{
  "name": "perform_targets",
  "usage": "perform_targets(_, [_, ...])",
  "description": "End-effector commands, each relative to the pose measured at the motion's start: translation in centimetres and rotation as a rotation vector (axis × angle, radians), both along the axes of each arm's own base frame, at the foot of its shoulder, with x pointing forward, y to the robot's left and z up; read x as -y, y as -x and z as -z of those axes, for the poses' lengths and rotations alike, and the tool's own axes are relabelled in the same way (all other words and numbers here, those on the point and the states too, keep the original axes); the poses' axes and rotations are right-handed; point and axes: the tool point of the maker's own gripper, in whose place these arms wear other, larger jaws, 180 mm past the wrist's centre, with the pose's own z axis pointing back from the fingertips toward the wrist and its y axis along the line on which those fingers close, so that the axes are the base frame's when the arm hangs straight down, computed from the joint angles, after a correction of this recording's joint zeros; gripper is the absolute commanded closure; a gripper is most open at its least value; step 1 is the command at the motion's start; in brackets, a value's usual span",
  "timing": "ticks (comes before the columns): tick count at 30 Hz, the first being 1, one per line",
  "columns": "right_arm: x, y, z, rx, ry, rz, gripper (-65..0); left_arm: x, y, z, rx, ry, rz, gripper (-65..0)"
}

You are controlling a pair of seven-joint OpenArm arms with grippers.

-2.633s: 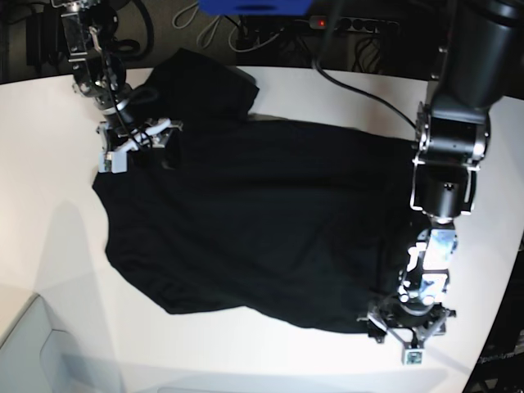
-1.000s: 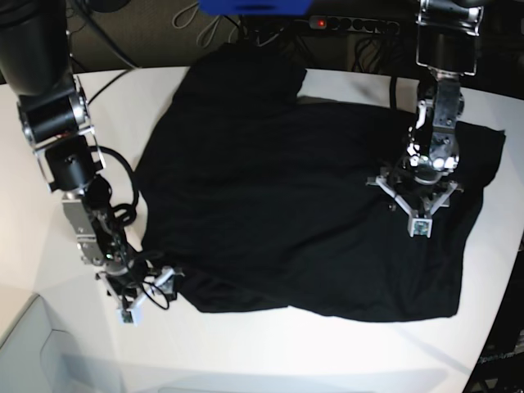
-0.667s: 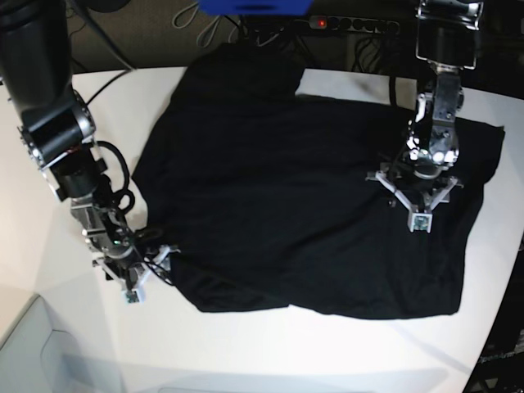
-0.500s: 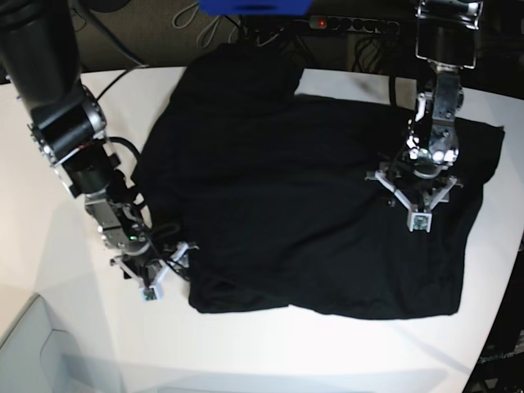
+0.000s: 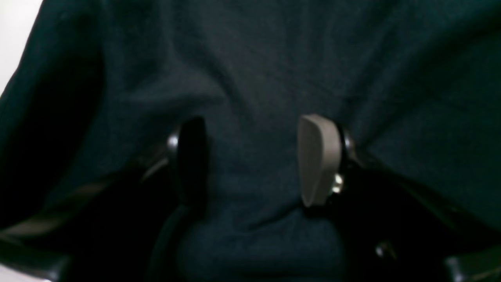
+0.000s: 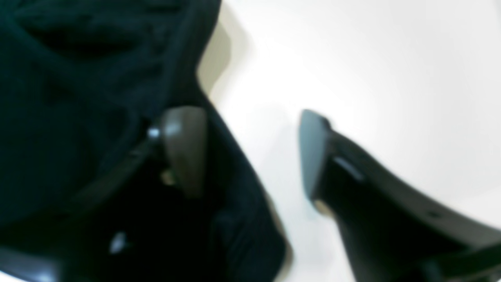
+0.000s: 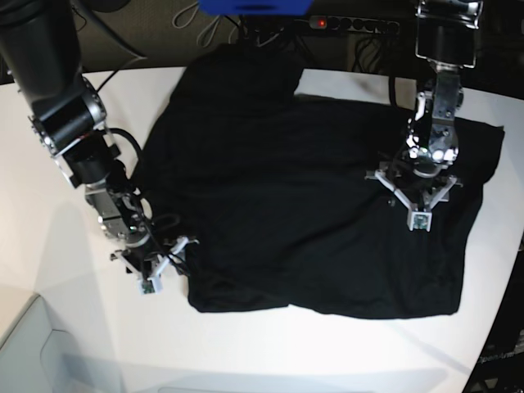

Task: Layout the t-shirt on the table in an organized manner, then fold the t-shirt properly
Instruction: 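Grasp the shirt edge with the right gripper while the left holds the body, then drag the held edge with the right gripper toward the collar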

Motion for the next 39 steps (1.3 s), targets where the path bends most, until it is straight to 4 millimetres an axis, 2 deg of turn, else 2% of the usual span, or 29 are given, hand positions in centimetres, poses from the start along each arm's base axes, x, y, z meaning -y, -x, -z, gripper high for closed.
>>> perform_targets(1, [1.0,2.8,3.3,-0.168,0.048,0.0,-26.0,-0.1,0.5,0.3,-0.037,-0.006,0.002,-36.2])
perform_targets(4, [3.1,4.6,4.7,-0.203,0.071,0.022,-14.8,0.0,0.1,-0.5,-0.015,-0.01,0.009,-36.2])
perform_targets(7, [4.4,6.3,6.0,-0.236,0.079,0.04,-0.3,0.2,-0.4,-1.5,0.014,-0.01,0.017,-36.2])
perform_targets(9, [6.0,7.6,6.8,-0.258,0.077,0.078,0.0,0.7,-0.8,-2.3,0.039,-0.004,0.025,-36.2])
perform_targets(13, [8.0,9.8,8.1,-0.29,0.061,0.138,0.0,1.4,-1.5,-4.0,0.087,0.002,0.041,-36.2])
perform_targets(16, [8.3,10.9,7.9,-0.271,0.045,0.128,0.0,2.1,-2.0,-5.4,0.129,0.009,0.05,-36.2])
perform_targets(18, [8.1,11.5,7.1,-0.232,0.016,0.116,0.0,2.9,-2.2,-5.4,0.132,0.028,0.049,-36.2])
perform_targets(20, [7.7,11.4,5.4,-0.17,-0.024,0.108,0.0,3.4,-2.8,-5.7,0.144,0.038,0.049,-36.2])
perform_targets(23, [7.1,10.8,1.8,-0.059,-0.087,0.105,0.0,3.7,-2.4,-3.0,0.072,0.06,0.027,-36.2])
perform_targets(28, [6.1,9.8,-6.2,0.165,-0.187,0.103,0.0,3.2,-1.9,0.1,-0.012,0.066,0.0,-36.2])
perform_targets(30, [5.2,9.8,-8.7,0.231,-0.213,0.085,0.0,3.1,-1.7,0.6,-0.024,0.065,-0.003,-36.2])
perform_targets(36, [0.3,11.0,-15.7,0.391,-0.288,-0.037,0.0,3.0,-1.4,0.8,-0.031,0.063,-0.005,-36.2])
perform_targets(39, [-2.8,12.4,-18.1,0.439,-0.354,-0.089,0.0,2.9,-1.3,0.9,-0.039,0.062,-0.007,-36.2])
